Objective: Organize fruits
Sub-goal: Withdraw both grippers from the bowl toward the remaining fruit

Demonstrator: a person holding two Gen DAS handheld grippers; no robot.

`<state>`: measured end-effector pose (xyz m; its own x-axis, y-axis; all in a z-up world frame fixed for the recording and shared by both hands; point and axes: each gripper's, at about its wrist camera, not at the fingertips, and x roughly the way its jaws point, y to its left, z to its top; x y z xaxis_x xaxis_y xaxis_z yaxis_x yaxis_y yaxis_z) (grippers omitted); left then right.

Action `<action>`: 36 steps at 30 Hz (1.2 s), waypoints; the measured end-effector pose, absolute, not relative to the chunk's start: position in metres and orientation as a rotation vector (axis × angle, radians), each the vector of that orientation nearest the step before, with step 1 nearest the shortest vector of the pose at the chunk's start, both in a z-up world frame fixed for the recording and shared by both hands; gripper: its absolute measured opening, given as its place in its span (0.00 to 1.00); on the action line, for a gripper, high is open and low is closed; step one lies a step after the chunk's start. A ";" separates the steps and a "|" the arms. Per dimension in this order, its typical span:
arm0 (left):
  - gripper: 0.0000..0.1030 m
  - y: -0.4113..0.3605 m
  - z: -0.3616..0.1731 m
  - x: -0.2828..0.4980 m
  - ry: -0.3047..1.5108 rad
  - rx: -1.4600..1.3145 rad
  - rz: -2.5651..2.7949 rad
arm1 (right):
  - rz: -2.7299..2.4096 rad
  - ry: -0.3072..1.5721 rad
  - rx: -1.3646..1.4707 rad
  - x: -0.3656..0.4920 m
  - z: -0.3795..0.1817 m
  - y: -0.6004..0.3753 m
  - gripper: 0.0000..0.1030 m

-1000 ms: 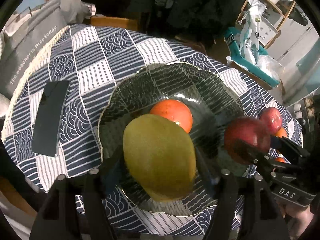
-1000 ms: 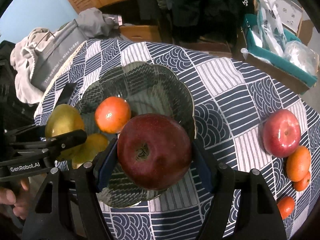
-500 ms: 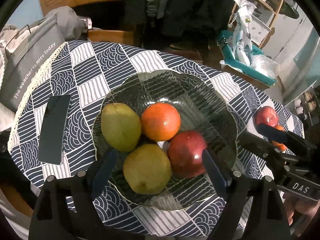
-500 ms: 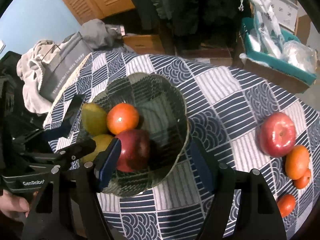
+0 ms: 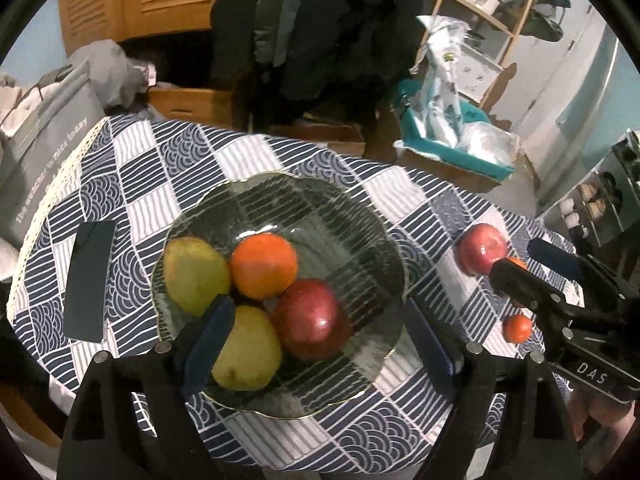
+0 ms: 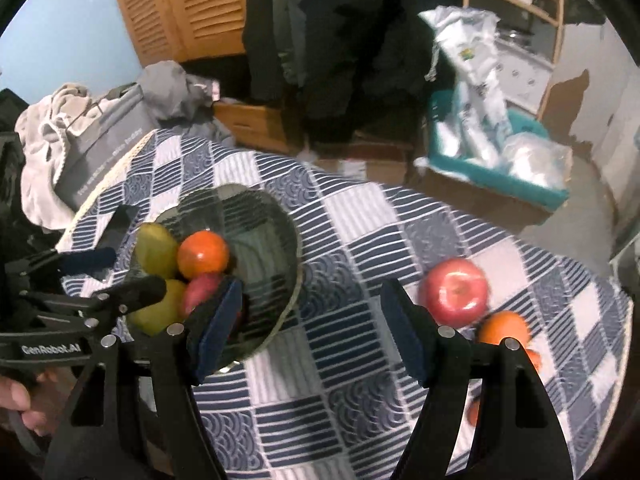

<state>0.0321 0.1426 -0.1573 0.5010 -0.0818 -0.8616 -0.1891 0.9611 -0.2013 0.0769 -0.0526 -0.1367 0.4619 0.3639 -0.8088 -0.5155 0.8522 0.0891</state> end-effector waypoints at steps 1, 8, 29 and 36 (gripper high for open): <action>0.85 0.140 -0.156 0.032 1.045 -0.285 0.061 | 0.537 0.942 -0.177 0.076 -0.135 -0.057 0.71; 0.85 0.119 -0.145 0.033 1.022 -0.279 0.014 | 0.473 0.916 -0.154 0.072 -0.119 -0.090 0.71; 0.85 0.052 -0.108 0.034 0.941 -0.196 -0.089 | 0.343 0.824 -0.078 0.051 -0.079 -0.185 0.71; 0.85 0.025 -0.109 0.039 0.952 -0.154 -0.124 | 0.293 0.827 -0.041 0.051 -0.081 -0.217 0.72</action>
